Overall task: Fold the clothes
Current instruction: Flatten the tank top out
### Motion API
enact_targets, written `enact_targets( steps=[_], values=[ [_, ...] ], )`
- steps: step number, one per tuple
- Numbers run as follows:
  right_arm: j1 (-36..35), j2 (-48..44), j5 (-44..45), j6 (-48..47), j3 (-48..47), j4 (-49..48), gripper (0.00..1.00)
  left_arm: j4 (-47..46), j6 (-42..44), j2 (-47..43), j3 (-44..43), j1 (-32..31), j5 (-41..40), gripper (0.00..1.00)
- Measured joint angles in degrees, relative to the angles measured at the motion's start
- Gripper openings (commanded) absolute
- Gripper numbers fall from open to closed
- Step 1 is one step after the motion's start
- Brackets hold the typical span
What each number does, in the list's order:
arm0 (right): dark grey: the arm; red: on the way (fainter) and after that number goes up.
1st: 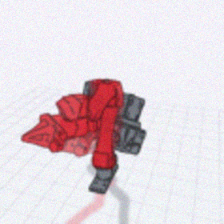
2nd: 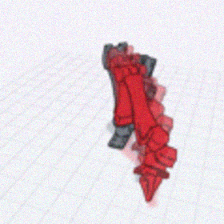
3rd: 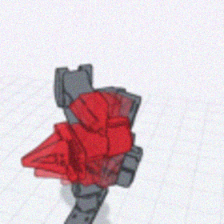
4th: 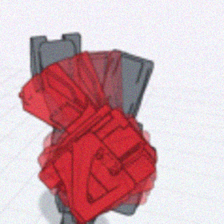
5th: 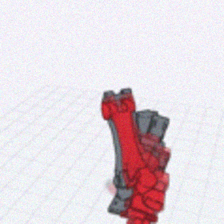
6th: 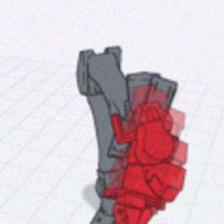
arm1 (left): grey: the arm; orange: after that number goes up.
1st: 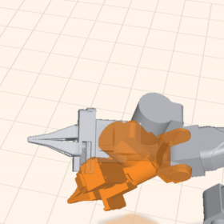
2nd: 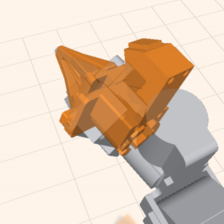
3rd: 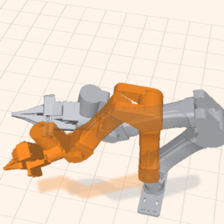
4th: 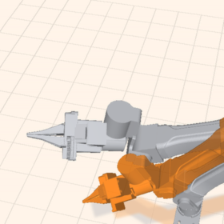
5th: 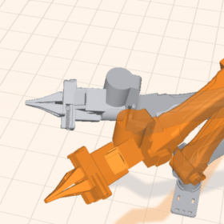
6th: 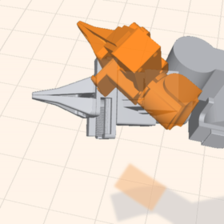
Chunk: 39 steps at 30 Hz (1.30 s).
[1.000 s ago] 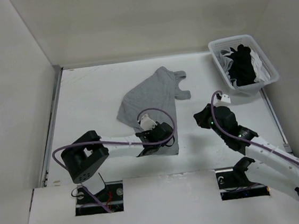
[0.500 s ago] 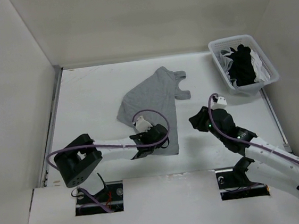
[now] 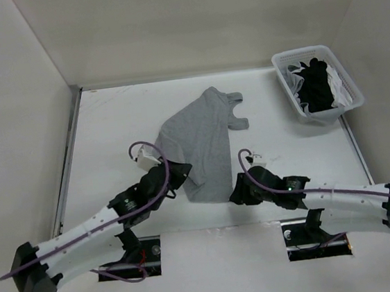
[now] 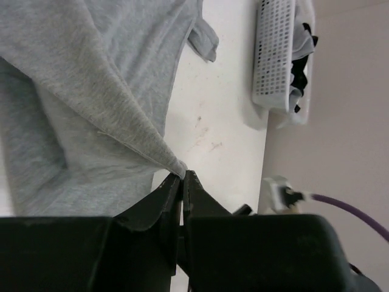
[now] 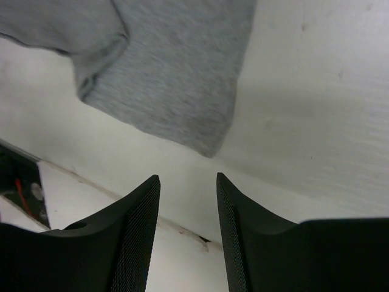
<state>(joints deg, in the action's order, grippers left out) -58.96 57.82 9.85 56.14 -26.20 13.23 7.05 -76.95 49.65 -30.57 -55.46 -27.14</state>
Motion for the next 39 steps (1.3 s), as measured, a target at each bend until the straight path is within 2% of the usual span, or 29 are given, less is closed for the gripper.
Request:
enact_targets(
  steps=[6,11,20,26,30,31,33,35,39],
  values=[
    [-1.4,4.2,0.9,5.9,0.0,1.3,0.45,10.3,0.5,-17.0,8.0,1.2,-0.3,0.0],
    [-1.9,8.4,1.0,8.8,-0.2,0.6,0.44,16.4,0.5,-23.1,11.2,1.4,-0.1,0.0],
    [0.8,11.6,1.3,10.2,-0.5,-3.4,0.38,18.8,1.5,-25.9,12.6,0.9,0.4,0.01],
    [2.9,11.9,1.4,10.3,-0.5,-4.7,0.27,18.9,4.1,-26.4,12.6,1.1,0.4,0.01],
    [3.0,13.8,0.6,10.4,-0.6,-5.2,0.26,19.0,5.3,-26.7,12.6,1.2,0.4,0.01],
    [3.0,14.1,0.5,10.3,-0.7,-5.6,0.24,19.0,5.5,-27.1,12.6,1.2,0.4,0.01],
    [3.0,15.1,-0.2,10.1,-1.2,-6.1,0.11,19.1,6.1,-27.6,12.6,1.3,0.4,0.01],
    [3.0,15.7,-0.7,9.9,-1.6,-6.2,0.03,19.3,6.8,-27.8,12.4,1.7,0.4,0.0],
    [3.0,9.5,0.3,9.3,-2.2,-3.0,0.01,21.2,10.8,-27.1,8.1,3.1,0.2,0.0]
  ],
)
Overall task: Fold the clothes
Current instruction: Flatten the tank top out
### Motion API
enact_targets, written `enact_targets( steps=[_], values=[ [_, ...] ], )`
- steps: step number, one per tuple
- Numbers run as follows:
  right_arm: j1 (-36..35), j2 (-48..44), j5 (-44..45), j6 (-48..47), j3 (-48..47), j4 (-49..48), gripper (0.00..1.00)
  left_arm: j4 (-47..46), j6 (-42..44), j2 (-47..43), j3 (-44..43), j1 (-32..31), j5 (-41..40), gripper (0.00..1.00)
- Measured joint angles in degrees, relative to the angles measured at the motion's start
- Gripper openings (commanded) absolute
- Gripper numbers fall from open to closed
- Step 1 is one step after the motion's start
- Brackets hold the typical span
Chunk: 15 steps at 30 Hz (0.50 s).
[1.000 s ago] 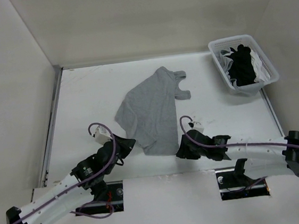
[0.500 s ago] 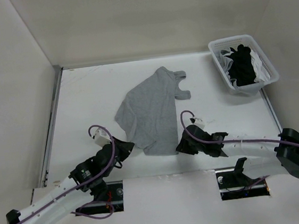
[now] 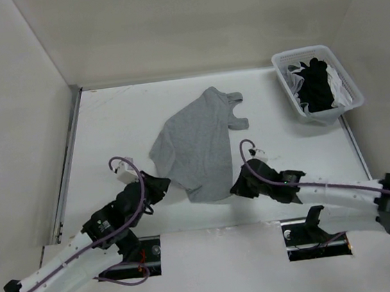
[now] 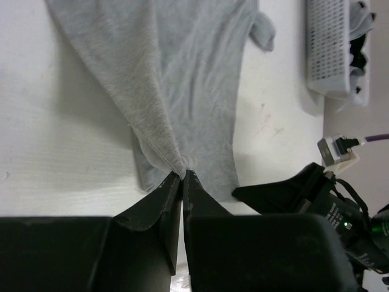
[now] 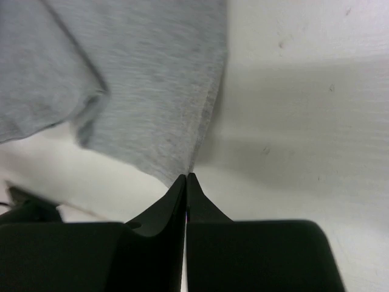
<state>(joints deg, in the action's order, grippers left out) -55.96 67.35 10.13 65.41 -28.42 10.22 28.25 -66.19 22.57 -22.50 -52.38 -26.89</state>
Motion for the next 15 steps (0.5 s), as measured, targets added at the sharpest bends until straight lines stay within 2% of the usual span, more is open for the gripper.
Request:
enact_targets(
  steps=[3,7,11,15],
  values=[
    [-1.0,-11.3,4.6,-2.8,-5.7,7.7,0.01,0.5,6.3,1.6,-10.1,1.9,-0.9,0.0],
    [-6.0,-21.3,15.5,-10.2,-25.4,16.8,0.01,-5.4,14.4,2.7,-24.3,6.1,-1.9,0.0],
    [-15.6,-22.0,28.9,-20.4,-48.6,20.1,0.01,-13.5,20.1,4.7,-36.0,9.4,-2.5,0.0],
    [-24.7,-20.0,41.2,-32.4,-63.1,19.2,0.0,-19.5,24.7,7.5,-45.0,10.3,-2.5,0.0]
  ],
)
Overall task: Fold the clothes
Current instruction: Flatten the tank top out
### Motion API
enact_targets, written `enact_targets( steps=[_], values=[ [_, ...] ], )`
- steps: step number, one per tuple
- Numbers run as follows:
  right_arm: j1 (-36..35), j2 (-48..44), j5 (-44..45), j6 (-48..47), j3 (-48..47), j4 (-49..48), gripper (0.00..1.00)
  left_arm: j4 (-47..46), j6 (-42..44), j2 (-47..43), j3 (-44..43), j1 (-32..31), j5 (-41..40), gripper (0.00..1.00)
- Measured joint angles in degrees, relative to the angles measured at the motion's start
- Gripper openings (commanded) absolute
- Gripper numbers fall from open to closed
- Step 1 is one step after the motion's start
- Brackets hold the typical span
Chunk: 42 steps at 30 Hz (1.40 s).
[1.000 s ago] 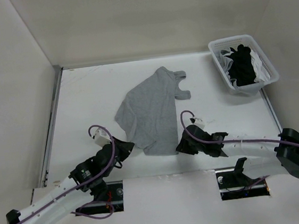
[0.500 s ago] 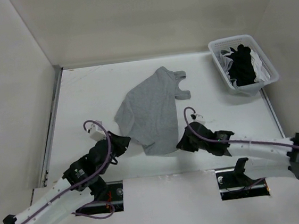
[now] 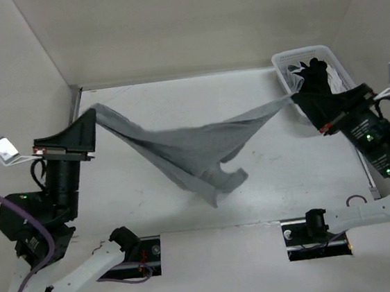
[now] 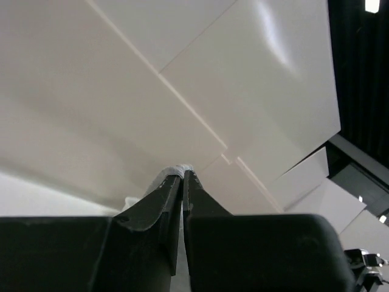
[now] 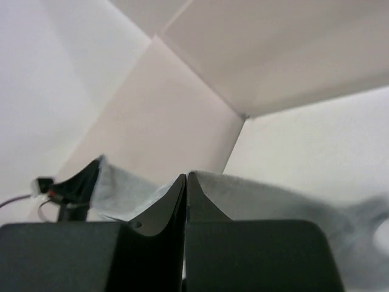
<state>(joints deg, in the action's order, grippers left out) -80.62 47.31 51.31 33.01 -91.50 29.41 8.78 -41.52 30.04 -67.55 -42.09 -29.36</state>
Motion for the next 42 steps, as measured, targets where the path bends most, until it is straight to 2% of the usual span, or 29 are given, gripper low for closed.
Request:
enact_targets(
  steps=[4,9,11,13,16,18,20,24,26,28,31,34,35,38,40,42],
  values=[
    [-4.9,3.5,8.3,-16.0,-6.0,-7.0,0.0,-2.9,5.3,2.3,-7.6,0.7,-0.5,0.0],
    [-8.0,10.8,11.8,-38.0,-10.1,-23.7,0.0,-6.8,12.9,4.7,-13.8,0.5,-3.8,0.0],
    [-7.0,13.1,11.5,-43.9,-10.4,-28.6,0.0,-8.2,15.6,5.6,-14.2,-1.0,-5.9,0.0],
    [-2.8,14.7,10.9,-47.1,-9.4,-31.4,0.0,-9.7,17.2,6.5,-11.6,-2.9,-8.5,0.0],
    [4.1,15.4,8.3,-45.5,-4.4,-30.8,0.0,-10.7,17.0,8.2,-3.3,-3.1,-11.4,0.0],
    [10.5,15.9,3.4,-40.0,-0.9,-26.9,0.0,-9.4,15.3,12.1,2.5,-0.3,-11.1,0.0],
    [19.4,17.8,-4.4,-33.1,1.4,-22.7,0.0,-7.8,12.3,18.1,6.2,5.3,-8.0,0.0],
    [37.2,26.9,-20.9,-22.8,2.1,-18.7,0.0,-5.7,3.5,36.1,6.6,23.1,5.1,0.0],
    [43.7,35.1,-27.3,-19.7,-2.6,-16.5,0.0,-3.6,-0.1,46.5,1.6,29.2,9.7,0.0],
    [48.4,44.5,-32.3,-17.6,-12.0,-12.5,0.0,-0.7,-2.2,55.8,-7.7,31.9,12.7,0.0],
    [53.2,59.9,-37.9,-15.9,-35.2,-5.2,0.0,3.3,-3.5,67.8,-29.9,32.4,17.1,0.0],
    [56.6,71.5,-41.6,-14.7,-60.8,-0.1,0.0,5.4,-3.9,75.7,-53.0,32.5,20.9,0.0],
    [57.7,72.3,-42.7,-13.9,-65.2,-0.2,0.0,6.1,-3.9,77.2,-59.9,32.8,22.0,0.0],
    [60.3,66.9,-45.2,-12.4,-64.7,-1.4,0.01,7.0,-3.9,77.8,-73.0,34.5,24.0,0.0],
    [61.5,62.1,-46.1,-12.0,-63.9,-1.8,0.01,6.5,-3.7,75.0,-74.6,36.0,24.3,0.0],
    [61.5,58.1,-47.0,-11.8,-63.9,-2.8,0.01,5.5,-3.4,70.9,-72.2,37.4,24.4,0.0]
  ],
)
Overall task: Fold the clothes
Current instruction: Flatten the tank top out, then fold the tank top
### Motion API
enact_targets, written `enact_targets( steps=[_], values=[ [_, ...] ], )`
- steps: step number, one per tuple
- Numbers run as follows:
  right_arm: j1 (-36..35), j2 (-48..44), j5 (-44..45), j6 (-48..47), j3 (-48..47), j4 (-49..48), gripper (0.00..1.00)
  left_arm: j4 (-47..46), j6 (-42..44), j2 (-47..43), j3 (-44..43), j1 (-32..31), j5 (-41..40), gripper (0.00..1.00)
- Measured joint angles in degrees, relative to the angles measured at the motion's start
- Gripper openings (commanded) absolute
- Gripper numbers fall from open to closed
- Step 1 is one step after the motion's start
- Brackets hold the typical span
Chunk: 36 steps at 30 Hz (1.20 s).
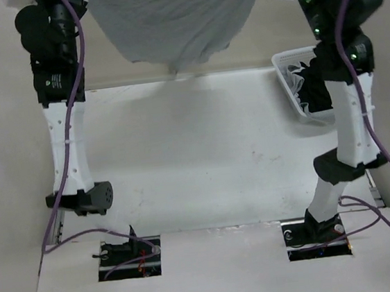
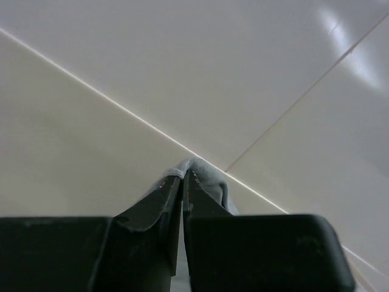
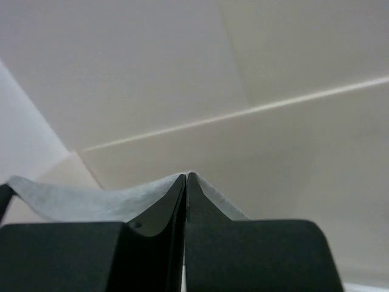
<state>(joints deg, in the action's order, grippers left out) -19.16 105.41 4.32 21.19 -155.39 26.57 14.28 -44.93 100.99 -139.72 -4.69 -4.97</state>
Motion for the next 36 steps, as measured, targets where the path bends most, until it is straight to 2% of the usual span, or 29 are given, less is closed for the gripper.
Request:
enact_targets(
  steps=[3,6,12,15,18,21,24,27,33,36],
  values=[
    [-0.7,-5.6,-1.4,-0.2,2.1,-0.9,0.0,-1.9,0.7,-6.9,8.3,0.8,0.0,0.0],
    [-1.8,-13.2,-1.1,-0.7,15.0,-3.1,0.0,-4.5,1.9,-14.2,21.3,0.4,-0.2,0.0],
    [-7.1,-33.0,3.1,0.0,66.0,-12.4,0.0,-10.8,3.4,-32.3,59.8,-2.4,-2.0,0.01],
    [-10.2,-39.8,4.9,2.8,89.0,-12.7,0.0,-11.8,3.5,-41.6,78.9,-6.2,-3.5,0.02],
    [-13.5,-47.4,6.0,7.4,107.1,-11.9,0.0,-11.5,3.8,-50.4,95.3,-10.8,-5.0,0.02],
    [-17.8,-56.1,6.7,14.1,119.0,-10.3,0.0,-6.1,3.3,-60.5,107.6,-13.7,-6.0,0.02],
    [-26.4,-63.5,7.8,22.3,125.9,-8.9,0.0,4.1,1.7,-72.4,112.8,-14.0,-6.6,0.02],
    [-39.3,-68.7,9.7,31.4,129.6,-5.3,0.0,13.9,-1.1,-83.4,111.9,-15.0,-7.1,0.02],
    [-63.6,-73.7,18.7,50.3,129.5,7.9,0.0,32.7,-7.1,-89.5,101.3,-18.0,-8.7,0.02],
    [-71.6,-73.1,23.7,58.7,127.3,14.9,0.0,38.9,-7.6,-90.2,95.8,-17.4,-11.3,0.02]
  ],
)
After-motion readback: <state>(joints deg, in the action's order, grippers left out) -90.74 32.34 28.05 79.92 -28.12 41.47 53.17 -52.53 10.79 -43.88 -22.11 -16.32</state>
